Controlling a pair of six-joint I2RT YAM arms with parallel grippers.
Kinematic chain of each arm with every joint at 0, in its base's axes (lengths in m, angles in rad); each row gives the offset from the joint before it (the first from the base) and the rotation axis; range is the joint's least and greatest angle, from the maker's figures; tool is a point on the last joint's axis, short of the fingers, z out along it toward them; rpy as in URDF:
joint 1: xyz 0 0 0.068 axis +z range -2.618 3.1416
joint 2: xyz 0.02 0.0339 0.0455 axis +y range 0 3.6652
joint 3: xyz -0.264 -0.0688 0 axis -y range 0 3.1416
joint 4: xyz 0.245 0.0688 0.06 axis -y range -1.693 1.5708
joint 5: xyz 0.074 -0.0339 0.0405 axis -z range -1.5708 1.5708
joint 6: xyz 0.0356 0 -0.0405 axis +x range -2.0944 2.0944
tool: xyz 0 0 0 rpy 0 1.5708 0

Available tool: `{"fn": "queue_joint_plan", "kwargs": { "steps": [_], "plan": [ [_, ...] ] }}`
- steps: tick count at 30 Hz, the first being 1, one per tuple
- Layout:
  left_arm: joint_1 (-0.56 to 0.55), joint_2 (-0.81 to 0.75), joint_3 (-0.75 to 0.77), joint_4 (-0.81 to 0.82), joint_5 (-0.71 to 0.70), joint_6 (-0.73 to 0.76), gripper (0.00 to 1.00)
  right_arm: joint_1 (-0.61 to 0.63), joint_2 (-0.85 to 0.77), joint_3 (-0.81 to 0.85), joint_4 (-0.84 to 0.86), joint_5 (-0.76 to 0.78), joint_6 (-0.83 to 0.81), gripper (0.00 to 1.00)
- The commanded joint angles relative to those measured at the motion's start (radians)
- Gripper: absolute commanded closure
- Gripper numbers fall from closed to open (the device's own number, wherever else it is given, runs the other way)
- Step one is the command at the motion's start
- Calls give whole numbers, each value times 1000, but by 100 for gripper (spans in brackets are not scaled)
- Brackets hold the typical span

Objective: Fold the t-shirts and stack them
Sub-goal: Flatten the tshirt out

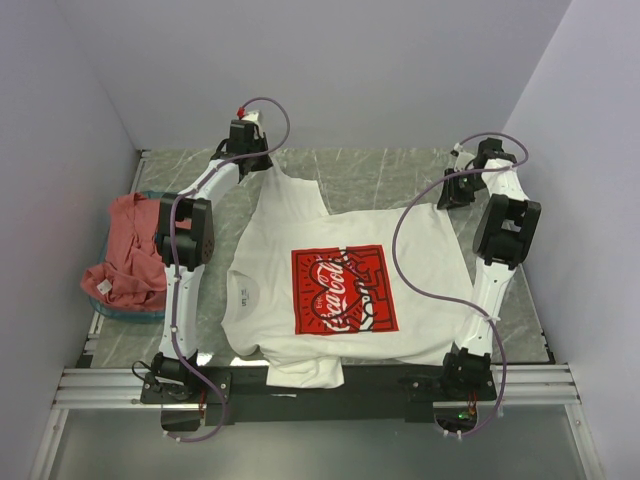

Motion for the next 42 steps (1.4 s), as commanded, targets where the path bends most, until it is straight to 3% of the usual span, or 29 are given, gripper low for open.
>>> {"fn": "queue_joint_plan", "kwargs": {
  "steps": [1,4,8,12,16,19,24,30,33,39,42],
  "plan": [
    [5,-17,18,41,23,-21,100,0,-3,18,-37,-5,-19,67],
    [5,-19,21,41,21,-22,100,0,-9,15,-26,5,-11,87],
    [7,-33,22,39,15,-21,100,0,-75,-30,32,5,-1,100],
    [14,-76,-10,56,12,-21,100,0,-205,-164,121,-5,7,100],
    [22,-158,-79,88,5,-18,100,0,-396,-408,233,-2,4,100],
    [28,-257,-158,131,5,-16,100,0,-605,-543,293,-2,-5,100],
    [28,-470,-287,182,14,-4,100,0,-840,-632,318,1,-21,100],
    [28,-766,-392,238,3,2,99,0,-1046,-470,210,15,-56,100],
    [28,-913,-401,257,-8,-5,100,-2,-1096,-239,129,30,-71,100],
    [27,-1139,-268,242,-29,-58,100,-2,-1174,150,26,70,-54,100],
    [27,-1200,-167,223,-37,-82,100,0,-1233,243,69,106,-22,100]
  ]
}}
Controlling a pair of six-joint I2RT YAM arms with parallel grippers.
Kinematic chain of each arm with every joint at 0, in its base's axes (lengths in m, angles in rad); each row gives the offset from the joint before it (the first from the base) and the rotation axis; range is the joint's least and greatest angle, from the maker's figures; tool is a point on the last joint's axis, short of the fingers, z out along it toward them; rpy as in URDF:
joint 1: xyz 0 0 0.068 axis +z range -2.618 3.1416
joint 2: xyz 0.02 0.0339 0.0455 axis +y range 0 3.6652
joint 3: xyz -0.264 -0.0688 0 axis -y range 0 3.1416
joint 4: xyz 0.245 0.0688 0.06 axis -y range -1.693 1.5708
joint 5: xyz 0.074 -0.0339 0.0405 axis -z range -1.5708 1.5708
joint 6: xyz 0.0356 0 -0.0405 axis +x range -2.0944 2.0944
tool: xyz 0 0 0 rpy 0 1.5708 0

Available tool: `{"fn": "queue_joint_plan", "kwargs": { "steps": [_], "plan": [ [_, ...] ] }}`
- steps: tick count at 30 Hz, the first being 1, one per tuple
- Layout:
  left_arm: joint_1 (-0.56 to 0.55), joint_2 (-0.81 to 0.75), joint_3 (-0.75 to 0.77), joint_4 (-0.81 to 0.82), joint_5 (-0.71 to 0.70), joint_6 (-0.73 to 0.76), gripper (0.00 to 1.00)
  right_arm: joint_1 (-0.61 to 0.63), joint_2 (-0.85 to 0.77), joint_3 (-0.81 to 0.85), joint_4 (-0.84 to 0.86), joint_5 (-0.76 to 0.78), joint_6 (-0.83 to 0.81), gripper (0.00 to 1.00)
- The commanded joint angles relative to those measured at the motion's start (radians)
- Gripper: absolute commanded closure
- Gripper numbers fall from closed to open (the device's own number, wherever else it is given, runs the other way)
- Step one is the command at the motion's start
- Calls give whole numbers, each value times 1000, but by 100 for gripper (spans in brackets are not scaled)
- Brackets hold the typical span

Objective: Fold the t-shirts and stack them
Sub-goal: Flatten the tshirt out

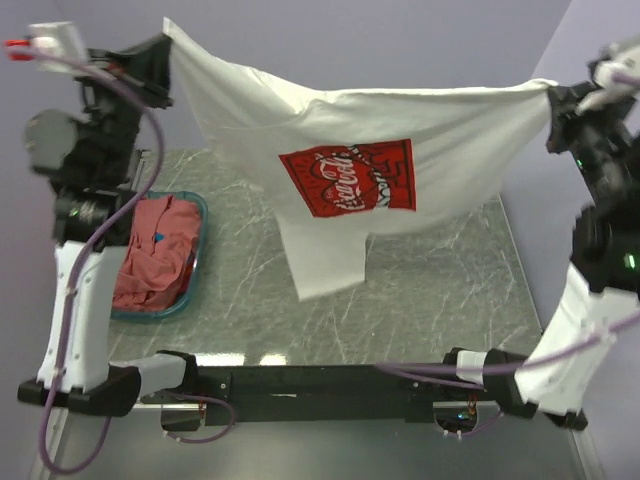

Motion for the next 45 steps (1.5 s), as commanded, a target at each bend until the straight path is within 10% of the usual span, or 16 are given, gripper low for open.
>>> {"fn": "queue_joint_plan", "kwargs": {
  "steps": [1,19,32,39,45],
  "plan": [
    [0,-81,123,34,-28,-44,100,-2,-104,106,31,73,34,100],
    [1,-188,246,30,-52,-47,100,-2,-200,128,171,198,85,100],
    [0,-106,-252,204,-77,-15,100,-2,-224,-653,427,126,93,100],
    [0,194,-510,401,-88,-38,100,33,-31,-998,702,32,116,100],
    [7,621,-308,368,-118,-47,100,128,402,-871,792,87,71,100]
  ]
}}
